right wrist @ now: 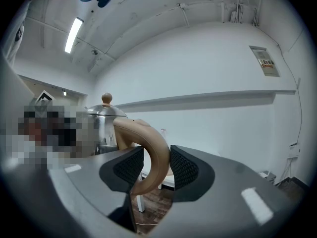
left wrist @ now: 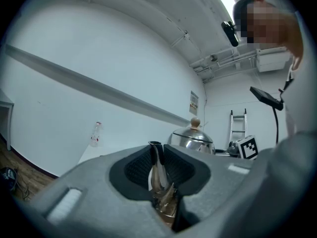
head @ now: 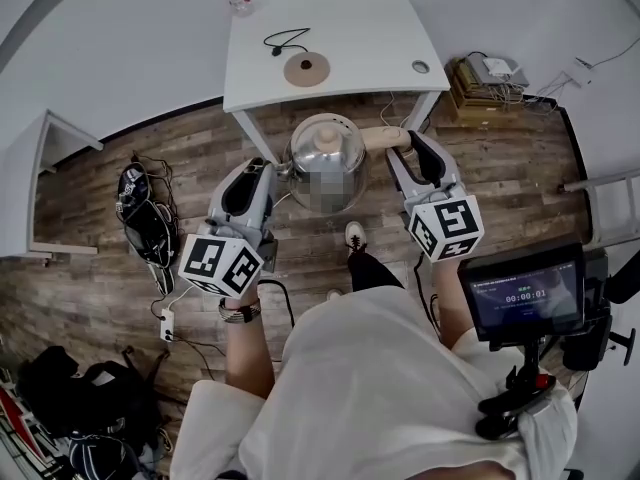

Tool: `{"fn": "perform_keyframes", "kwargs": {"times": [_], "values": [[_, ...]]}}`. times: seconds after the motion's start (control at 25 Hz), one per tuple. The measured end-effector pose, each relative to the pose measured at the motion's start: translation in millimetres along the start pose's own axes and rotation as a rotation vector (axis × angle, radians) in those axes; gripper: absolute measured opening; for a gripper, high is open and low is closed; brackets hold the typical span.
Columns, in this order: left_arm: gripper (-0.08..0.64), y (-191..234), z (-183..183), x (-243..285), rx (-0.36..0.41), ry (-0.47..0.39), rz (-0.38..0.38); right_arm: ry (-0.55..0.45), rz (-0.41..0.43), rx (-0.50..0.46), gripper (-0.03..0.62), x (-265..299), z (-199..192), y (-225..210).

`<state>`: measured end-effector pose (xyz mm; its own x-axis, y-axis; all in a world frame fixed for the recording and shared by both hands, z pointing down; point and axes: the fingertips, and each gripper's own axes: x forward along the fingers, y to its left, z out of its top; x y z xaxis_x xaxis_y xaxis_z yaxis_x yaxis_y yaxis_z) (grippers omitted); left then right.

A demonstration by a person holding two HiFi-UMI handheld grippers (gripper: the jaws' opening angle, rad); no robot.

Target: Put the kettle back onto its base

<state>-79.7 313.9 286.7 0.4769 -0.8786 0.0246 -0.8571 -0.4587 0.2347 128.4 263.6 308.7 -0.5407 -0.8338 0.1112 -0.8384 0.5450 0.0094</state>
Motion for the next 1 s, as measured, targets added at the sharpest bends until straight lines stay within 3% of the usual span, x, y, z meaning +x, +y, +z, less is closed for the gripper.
{"fn": "perform_keyframes", "kwargs": {"times": [0.4,0.6,1.0], "values": [[0.074,41,8,87,-0.017,0.021,0.02,0.037,0.01,0.018,0.167,79,2,-56],[0.074,78,10,171,-0.044,0.056,0.048,0.072,0.026,0.033,0.167,153,1,-113],[0.074,88,20,166,-0.026,0.028,0.083,0.062,0.055,0.029,0.167,164,8,-104]]}}
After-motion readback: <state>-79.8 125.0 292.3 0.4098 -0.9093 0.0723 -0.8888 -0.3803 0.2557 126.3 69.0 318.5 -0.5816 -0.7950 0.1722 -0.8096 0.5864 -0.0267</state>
